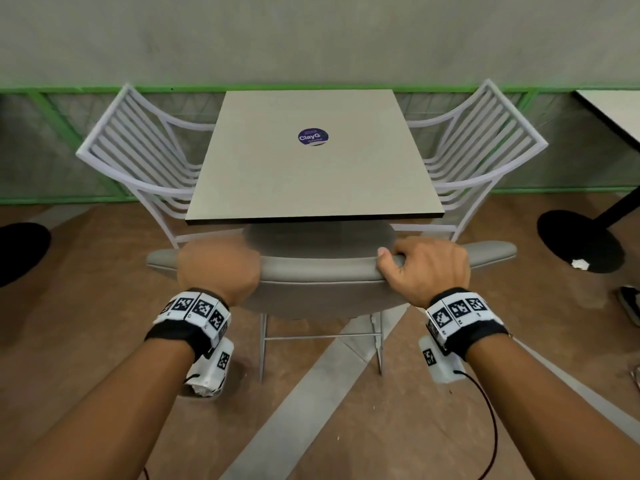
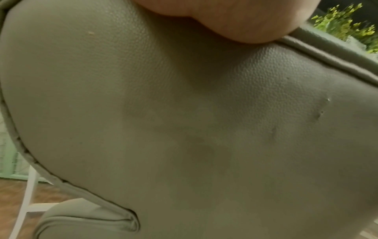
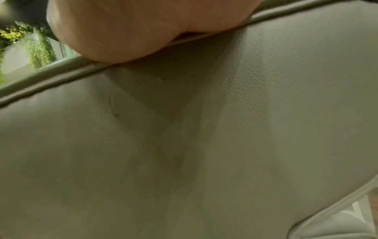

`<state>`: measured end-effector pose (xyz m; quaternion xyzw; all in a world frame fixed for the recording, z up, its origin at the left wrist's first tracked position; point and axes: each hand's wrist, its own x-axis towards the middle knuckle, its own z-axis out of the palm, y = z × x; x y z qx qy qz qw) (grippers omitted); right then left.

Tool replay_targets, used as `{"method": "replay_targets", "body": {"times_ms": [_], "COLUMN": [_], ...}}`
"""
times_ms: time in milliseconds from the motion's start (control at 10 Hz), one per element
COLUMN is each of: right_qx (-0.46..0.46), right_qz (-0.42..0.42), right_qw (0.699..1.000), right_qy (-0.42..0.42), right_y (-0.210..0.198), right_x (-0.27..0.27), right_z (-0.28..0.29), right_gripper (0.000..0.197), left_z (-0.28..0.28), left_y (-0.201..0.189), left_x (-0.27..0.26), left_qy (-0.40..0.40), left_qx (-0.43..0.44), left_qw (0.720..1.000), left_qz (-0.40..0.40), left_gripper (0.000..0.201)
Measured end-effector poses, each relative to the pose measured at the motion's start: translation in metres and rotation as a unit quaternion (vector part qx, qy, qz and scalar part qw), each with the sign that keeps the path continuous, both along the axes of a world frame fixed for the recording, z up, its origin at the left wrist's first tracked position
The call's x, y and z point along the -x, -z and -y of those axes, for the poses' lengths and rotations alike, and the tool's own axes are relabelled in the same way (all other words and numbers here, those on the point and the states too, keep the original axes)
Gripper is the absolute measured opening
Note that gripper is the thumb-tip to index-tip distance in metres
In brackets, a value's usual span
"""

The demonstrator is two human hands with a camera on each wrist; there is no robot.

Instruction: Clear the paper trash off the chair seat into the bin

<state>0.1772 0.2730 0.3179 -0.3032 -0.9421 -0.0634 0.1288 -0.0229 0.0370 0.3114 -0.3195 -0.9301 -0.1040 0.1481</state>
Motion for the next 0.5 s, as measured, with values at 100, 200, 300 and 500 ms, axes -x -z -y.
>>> {"method": "replay_targets", "body": {"times_ms": [100, 200, 300, 500], "right_qx": [0.01, 0.026, 0.034, 0.107], "right_qz": [0.0, 0.002, 0.019, -0.101], "right_qw": [1.0, 1.0, 0.999, 0.984], "right_qy": [-0.002, -0.002, -0.023, -0.098], "right_y": [0.0, -0.002, 0.0, -0.002], "right_x": [-0.003, -0.006, -0.013, -0.042], "right_z": [0.002, 0.004, 0.01, 0.032], "right_gripper": [0.057, 0.058, 0.057, 0.034], "left_z": [0.002, 0.006, 0.01, 0.048], "left_y": [-0.002, -0.005, -0.004, 0.005], "left_x": [-0.005, -0.01, -0.021, -0.058], "left_qy": [0.001, 0.016, 0.024, 0.062], "left_qx": [-0.003, -0.012, -0.004, -0.023], "left_qw": [1.0, 1.0, 1.0, 0.997], "left_qz": [0.005, 0.001, 0.0, 0.039], "left_gripper": [0.04, 0.038, 0.036, 0.043]}}
